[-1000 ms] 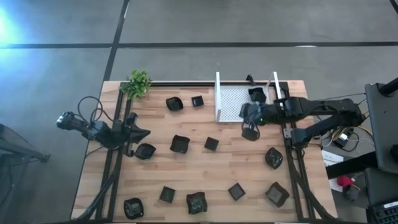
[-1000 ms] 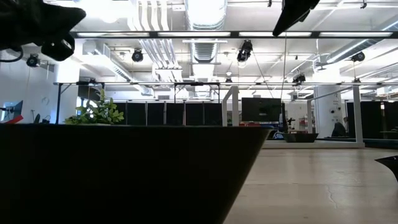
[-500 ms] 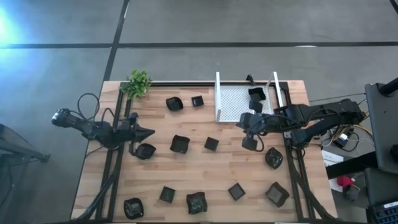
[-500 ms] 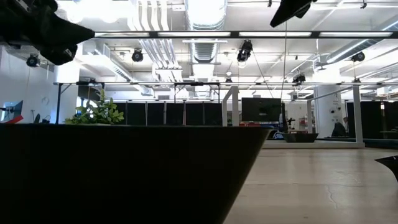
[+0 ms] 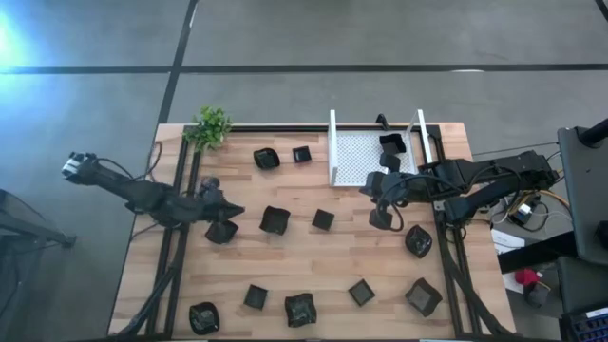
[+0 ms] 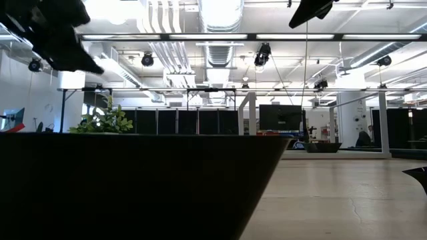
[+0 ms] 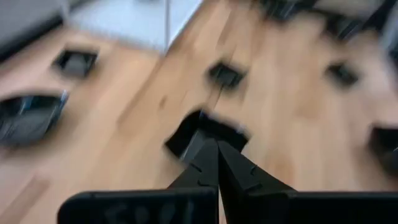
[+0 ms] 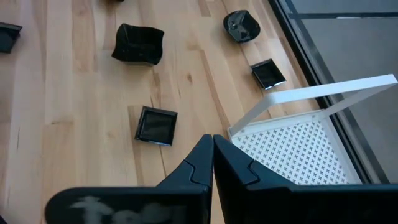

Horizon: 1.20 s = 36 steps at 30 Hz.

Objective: Pick & Place Mini shaped plates
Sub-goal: Put the leaf shaped plate on the shelf

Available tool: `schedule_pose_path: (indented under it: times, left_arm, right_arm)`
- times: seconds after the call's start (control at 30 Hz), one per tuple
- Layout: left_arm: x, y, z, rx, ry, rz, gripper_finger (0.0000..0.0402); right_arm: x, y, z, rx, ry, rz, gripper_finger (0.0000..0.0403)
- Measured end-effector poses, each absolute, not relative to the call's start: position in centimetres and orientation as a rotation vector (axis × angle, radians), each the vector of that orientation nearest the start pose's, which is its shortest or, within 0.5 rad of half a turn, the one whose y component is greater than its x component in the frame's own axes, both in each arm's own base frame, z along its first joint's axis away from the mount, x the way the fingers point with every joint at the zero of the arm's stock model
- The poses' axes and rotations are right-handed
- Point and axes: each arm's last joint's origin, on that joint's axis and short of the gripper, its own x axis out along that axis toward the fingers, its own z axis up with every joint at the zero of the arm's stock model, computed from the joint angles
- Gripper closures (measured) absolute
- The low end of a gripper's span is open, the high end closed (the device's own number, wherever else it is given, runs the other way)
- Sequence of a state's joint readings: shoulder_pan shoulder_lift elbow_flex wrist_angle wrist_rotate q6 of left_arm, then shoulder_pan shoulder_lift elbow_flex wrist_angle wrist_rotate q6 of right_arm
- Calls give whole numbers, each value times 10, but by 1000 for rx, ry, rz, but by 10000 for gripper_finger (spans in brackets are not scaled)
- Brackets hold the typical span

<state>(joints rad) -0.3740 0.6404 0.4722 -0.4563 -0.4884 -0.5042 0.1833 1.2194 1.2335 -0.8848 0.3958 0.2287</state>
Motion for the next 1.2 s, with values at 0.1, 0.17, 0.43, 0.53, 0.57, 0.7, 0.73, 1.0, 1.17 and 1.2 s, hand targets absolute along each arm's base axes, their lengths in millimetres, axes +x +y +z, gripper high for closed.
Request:
schedule_pose_path:
  times: [0.1, 0.17, 0.43, 0.53, 0.57, 0.7, 0.73, 1.0, 1.17, 1.2]
  left_arm:
    - [134, -39, 229, -248, 653, 289, 402]
    - [137, -41, 235, -278, 718, 293, 402]
    - [145, -50, 230, -324, 1021, 248, 402]
    - [148, -52, 226, -316, 1074, 212, 401]
    - [149, -53, 224, -306, 1082, 211, 401]
    - [152, -54, 221, -260, 1109, 196, 401]
    - [152, -54, 220, -247, 1115, 191, 401]
    - [155, -54, 216, -201, 1122, 222, 401]
    - [156, -54, 216, -181, 1121, 224, 373]
    - [156, -54, 216, -179, 1120, 225, 364]
  right_arm:
    - [232, 32, 343, -35, 805, -292, 394]
    - [232, 32, 343, -38, 806, -291, 394]
    - [232, 32, 343, -37, 807, -286, 394]
    - [232, 32, 343, -36, 808, -284, 394]
    - [232, 32, 343, -36, 808, -284, 394]
    - [232, 32, 343, -36, 808, -284, 394]
    - [232, 32, 343, -36, 808, -284, 394]
    - [232, 32, 343, -34, 807, -285, 394]
    - [232, 32, 343, -32, 807, -286, 394]
    - [232, 32, 343, -32, 807, -286, 394]
